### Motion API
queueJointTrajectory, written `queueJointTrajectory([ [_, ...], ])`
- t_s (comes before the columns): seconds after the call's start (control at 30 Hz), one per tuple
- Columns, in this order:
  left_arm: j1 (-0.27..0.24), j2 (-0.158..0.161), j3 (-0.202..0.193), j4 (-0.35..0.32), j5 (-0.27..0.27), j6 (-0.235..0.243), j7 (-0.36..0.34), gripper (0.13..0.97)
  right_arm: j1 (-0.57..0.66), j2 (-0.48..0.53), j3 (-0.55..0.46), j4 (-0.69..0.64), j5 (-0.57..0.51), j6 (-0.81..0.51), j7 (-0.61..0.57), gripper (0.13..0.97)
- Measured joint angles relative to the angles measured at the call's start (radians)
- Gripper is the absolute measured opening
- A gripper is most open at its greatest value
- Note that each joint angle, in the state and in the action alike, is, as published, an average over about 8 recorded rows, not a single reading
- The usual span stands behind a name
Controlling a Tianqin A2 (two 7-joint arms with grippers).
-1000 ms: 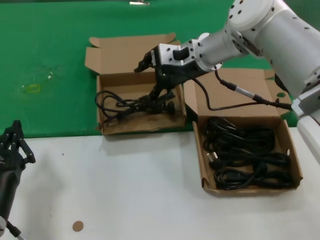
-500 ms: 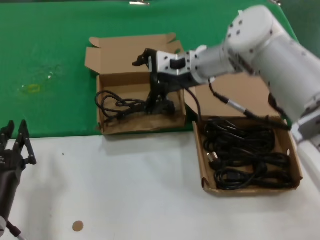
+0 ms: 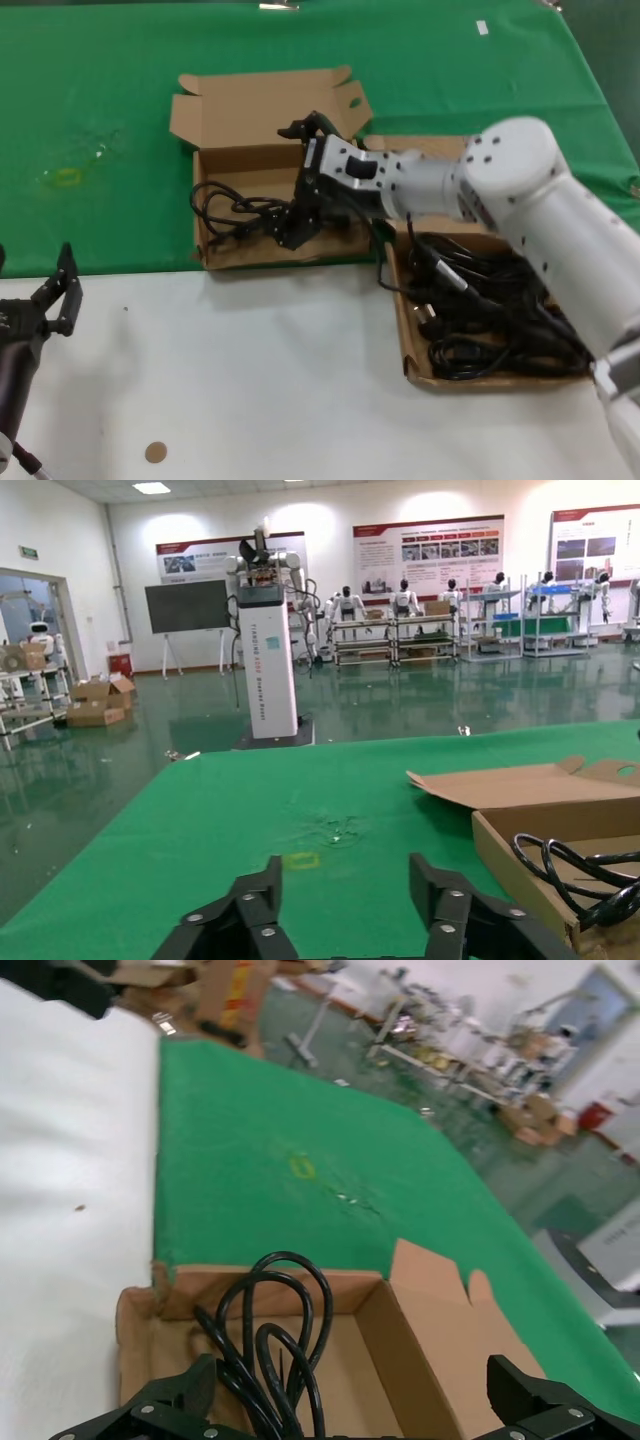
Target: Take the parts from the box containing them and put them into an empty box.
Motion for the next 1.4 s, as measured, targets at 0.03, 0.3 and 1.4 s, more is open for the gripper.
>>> queueJointTrajectory([
  [0.03,0.000,0.000,0.000,0.000,0.000,0.000,0.000,0.372,-0.019,0.003,0.008,0.019,0.007,0.013,0.006,0.911],
  [0.3,0.000,0.000,0.000,0.000,0.000,0.000,0.000,0.547,-0.171,0.030,0.068,0.166,0.060,0.114,0.055,0.955],
  [1.4,0.000,0.000,0.000,0.000,0.000,0.000,0.000,0.961,-0.804,0.141,0.316,0.777,0.284,0.536,0.259,0.966],
])
